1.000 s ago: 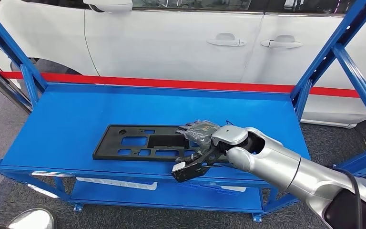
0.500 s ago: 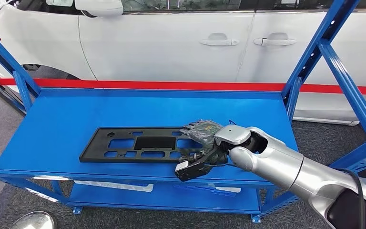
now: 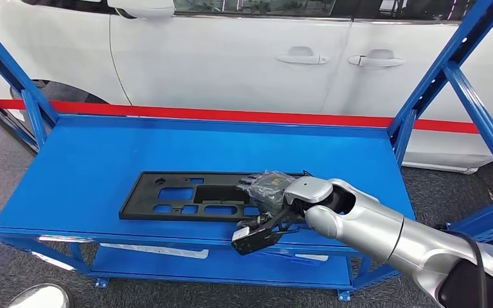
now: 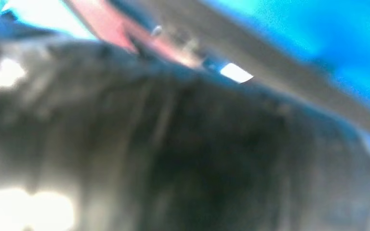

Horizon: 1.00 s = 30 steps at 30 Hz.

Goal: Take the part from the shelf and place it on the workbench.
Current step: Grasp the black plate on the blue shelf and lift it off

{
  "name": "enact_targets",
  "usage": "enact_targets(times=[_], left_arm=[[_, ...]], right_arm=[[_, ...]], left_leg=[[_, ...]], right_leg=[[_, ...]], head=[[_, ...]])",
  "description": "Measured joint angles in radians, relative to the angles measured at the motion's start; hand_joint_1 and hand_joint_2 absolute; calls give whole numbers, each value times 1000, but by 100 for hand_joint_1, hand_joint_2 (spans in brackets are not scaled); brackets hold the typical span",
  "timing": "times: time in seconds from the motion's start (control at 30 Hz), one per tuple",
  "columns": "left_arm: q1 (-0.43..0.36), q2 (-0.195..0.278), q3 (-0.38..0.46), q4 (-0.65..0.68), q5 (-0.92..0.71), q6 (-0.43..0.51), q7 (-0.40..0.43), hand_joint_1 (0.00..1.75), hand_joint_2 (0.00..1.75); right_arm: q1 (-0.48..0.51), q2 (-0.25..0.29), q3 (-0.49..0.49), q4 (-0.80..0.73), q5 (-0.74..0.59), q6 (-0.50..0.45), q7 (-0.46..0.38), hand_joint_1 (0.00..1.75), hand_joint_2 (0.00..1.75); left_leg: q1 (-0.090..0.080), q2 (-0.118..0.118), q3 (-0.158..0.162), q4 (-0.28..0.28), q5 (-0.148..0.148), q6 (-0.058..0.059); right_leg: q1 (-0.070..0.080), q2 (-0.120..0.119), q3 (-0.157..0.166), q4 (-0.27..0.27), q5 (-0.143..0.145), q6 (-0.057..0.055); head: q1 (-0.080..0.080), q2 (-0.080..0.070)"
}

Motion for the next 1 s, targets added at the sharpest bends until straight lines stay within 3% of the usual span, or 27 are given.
enact_targets(times=[0.03,0.07,0.1,0.17,0.2,0.3,0.37,0.47,0.5,0.53,0.57,0.63,0.7,0.87,0.93,1.0], left_arm=[[0,0,0,1,-2,0,-1,0,0],[0,0,0,2,-3,0,-2,0,0],[0,0,0,3,-4,0,-4,0,0],[0,0,0,7,-5,1,-7,0,0],[-1,1,0,9,-6,1,-8,0,0],[-2,3,0,12,-8,3,-12,0,0],[-2,5,0,14,-8,4,-13,0,0],[-2,7,0,16,-9,5,-13,0,0],[-2,8,0,17,-9,5,-14,0,0],[-1,8,0,18,-9,5,-14,0,0],[-1,8,0,19,-9,5,-14,0,0],[-1,10,0,20,-10,5,-14,0,0],[-2,11,0,21,-12,5,-14,0,0],[-3,12,-1,25,-16,6,-16,0,0],[-3,13,-1,28,-17,6,-16,0,0],[-3,14,-1,31,-18,7,-16,0,0]], right_arm=[[7,-1,3,-2,-2,0,-1,0,0],[11,-2,5,-5,-4,1,-2,0,0],[13,-3,7,-9,-6,1,-3,0,0],[14,-4,10,-15,-12,1,-5,0,0],[15,-5,12,-19,-17,3,-5,0,0],[20,-5,17,-27,-36,7,-6,0,0],[22,-6,19,-32,-40,7,-7,0,0],[31,-6,24,-36,-39,5,-6,0,0],[35,-6,26,-37,-39,5,-5,0,0],[38,-6,27,-37,-39,4,-5,0,0],[40,-6,28,-38,-39,4,-5,0,0],[42,-6,29,-39,-39,4,-4,0,0],[42,-6,30,-40,-38,3,-3,0,0],[44,-9,31,-40,-36,5,2,0,0],[45,-13,32,-40,-35,6,3,0,0],[49,-17,34,-40,-35,7,3,0,0]], left_leg=[[0,-1,0,2,-2,0],[0,-1,1,4,-4,-1],[0,-2,2,8,-7,-4],[-3,-3,1,16,-14,-12],[-5,-3,0,18,-16,-16],[-5,-3,1,18,-19,-32],[-3,-2,-12,52,-45,-42],[-1,-2,-95,228,-131,-53],[-1,-2,-122,280,-145,-55],[-1,-2,-133,298,-140,-56],[0,-2,-123,273,-115,-56],[1,-2,-60,137,-47,-53],[-1,-2,-9,34,-14,-46],[-3,-3,-1,12,-6,-21],[0,0,0,5,-1,-7],[-1,1,-3,5,0,-1]], right_leg=[[-1,0,-6,6,12,1],[-3,0,8,-29,42,0],[-4,-1,37,-94,81,-2],[-1,-1,92,-216,130,-10],[1,-1,106,-248,137,-13],[3,-1,111,-263,138,-27],[-3,-2,118,-272,143,-40],[-3,-3,120,-275,145,-49],[-3,-3,120,-275,145,-49],[-3,-3,121,-275,144,-49],[-3,-3,122,-274,143,-49],[-3,-2,125,-272,140,-45],[1,-1,124,-268,136,-37],[3,0,122,-263,131,-15],[1,0,95,-199,87,-7],[0,0,36,-68,20,-1]], head=[[0,0],[0,0],[0,0],[0,0],[0,0],[-1,0],[-1,0],[-2,0],[-2,0],[-2,0],[-2,0],[-2,0],[-1,0],[-1,0],[0,0],[0,0]])
